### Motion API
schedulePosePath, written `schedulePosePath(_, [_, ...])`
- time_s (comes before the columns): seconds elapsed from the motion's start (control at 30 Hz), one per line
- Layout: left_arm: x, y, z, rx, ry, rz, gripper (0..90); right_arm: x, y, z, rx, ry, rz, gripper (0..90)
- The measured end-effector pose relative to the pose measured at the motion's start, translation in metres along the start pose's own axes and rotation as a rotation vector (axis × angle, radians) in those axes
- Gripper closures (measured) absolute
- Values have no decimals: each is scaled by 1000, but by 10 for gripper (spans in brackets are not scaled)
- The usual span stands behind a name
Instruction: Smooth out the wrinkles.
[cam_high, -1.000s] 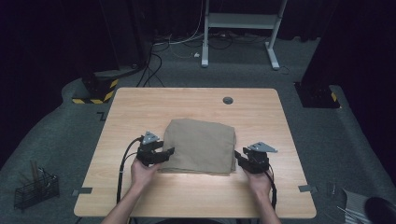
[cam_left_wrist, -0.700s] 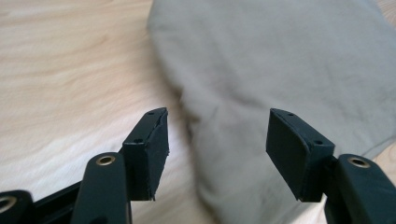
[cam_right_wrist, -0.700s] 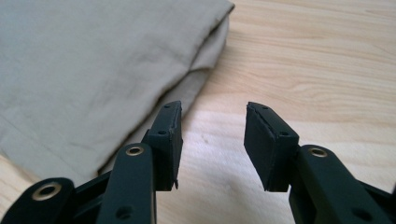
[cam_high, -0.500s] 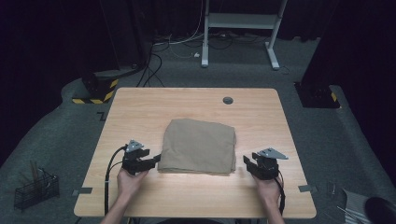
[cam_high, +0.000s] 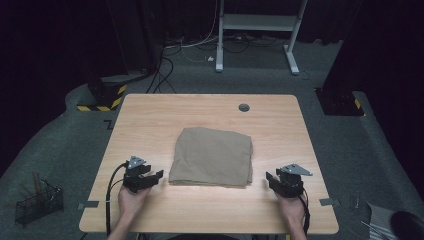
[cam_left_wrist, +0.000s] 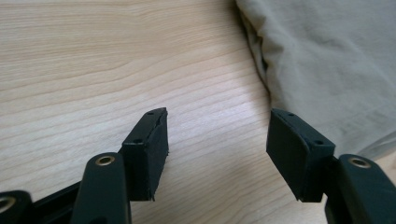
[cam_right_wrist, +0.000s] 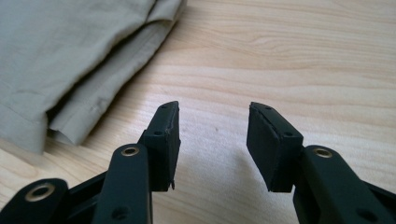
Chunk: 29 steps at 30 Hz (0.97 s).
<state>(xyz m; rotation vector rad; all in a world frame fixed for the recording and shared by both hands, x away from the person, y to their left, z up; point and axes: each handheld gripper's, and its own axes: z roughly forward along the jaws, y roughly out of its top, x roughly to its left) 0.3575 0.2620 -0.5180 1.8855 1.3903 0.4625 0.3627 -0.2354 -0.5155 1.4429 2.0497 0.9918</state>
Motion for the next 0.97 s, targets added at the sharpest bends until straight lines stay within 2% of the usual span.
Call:
schedulePosePath(0.23, [7, -7, -3, 3, 39, 5, 391, -2, -7, 2, 28, -25, -8, 525])
schedulePosePath(0.3, [8, -8, -3, 3, 49, 11, 390, -2, -8, 1, 19, -37, -14, 528])
schedulePosePath(0.4, [8, -11, -1, -18, 61, 43, 371, 0, -7, 3, 36, -50, -37, 511])
schedulePosePath(0.43, [6, -12, 0, -26, 78, 68, 355, 0, -7, 3, 37, -49, -38, 499])
schedulePosePath(0.5, [4, -12, 1, -18, 96, 91, 347, -2, -6, 4, 37, -53, -26, 479])
schedulePosePath(0.63, [3, -12, 1, -17, 122, 72, 310, -2, -6, 4, 39, -82, -15, 423])
schedulePosePath(0.97, [3, -12, 2, -15, 119, 72, 298, -1, -6, 4, 43, -106, 4, 362])
